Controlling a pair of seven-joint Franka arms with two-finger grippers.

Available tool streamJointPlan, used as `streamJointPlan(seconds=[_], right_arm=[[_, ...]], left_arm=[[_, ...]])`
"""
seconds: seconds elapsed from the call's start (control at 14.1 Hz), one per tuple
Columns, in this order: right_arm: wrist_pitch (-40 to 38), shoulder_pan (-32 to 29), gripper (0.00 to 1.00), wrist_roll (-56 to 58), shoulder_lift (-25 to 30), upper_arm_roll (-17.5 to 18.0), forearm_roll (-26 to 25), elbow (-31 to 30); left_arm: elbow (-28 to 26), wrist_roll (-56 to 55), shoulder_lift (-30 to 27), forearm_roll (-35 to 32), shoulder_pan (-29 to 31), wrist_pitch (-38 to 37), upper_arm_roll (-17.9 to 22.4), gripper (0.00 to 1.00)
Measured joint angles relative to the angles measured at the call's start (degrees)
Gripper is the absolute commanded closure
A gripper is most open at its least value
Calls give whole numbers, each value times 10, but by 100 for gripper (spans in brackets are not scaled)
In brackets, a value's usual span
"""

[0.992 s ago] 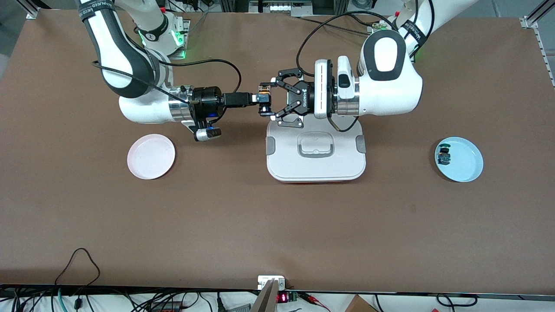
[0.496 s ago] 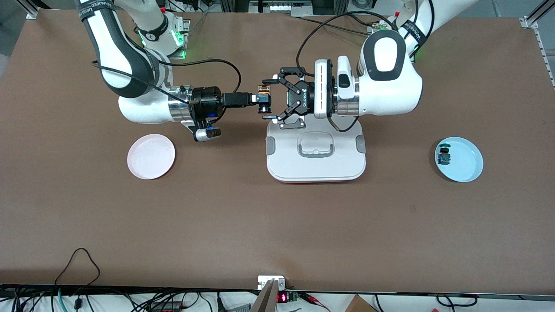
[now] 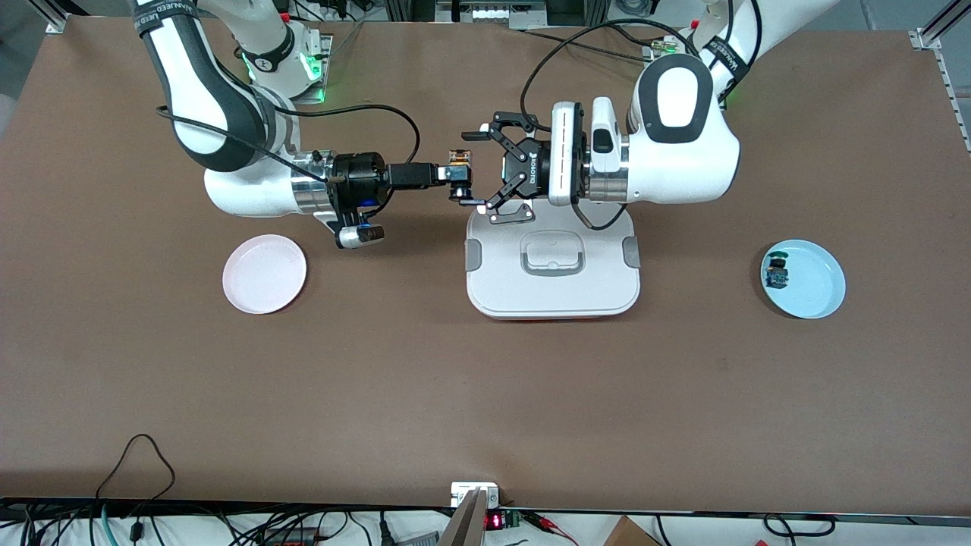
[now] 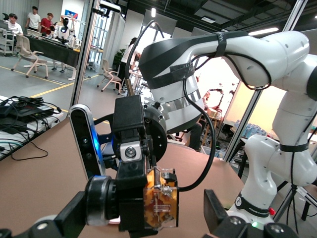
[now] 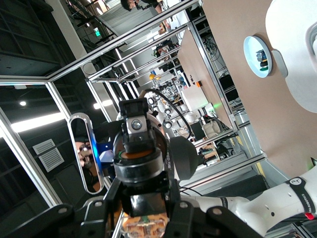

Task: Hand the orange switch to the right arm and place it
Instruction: 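Open the left gripper and pull the right gripper back with the switch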

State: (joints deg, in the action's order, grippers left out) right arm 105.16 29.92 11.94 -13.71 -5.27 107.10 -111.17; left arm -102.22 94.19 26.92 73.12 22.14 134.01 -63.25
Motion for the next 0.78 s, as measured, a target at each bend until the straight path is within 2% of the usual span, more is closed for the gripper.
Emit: streamJointPlan(seconds=[0.35,0.64,0.78], right_arm=[[3,-11,100,0,-1,-7,-52,-5],[2,-46,100,0,0,-17,-168,-5],[-7,-66,100,1,1,-20,-259,-5]], left_arm=[[1,0,0,0,26,-56,2,0],[2,0,0,0,33,-63,2,0],[1,0,0,0,33,-67,2,0]])
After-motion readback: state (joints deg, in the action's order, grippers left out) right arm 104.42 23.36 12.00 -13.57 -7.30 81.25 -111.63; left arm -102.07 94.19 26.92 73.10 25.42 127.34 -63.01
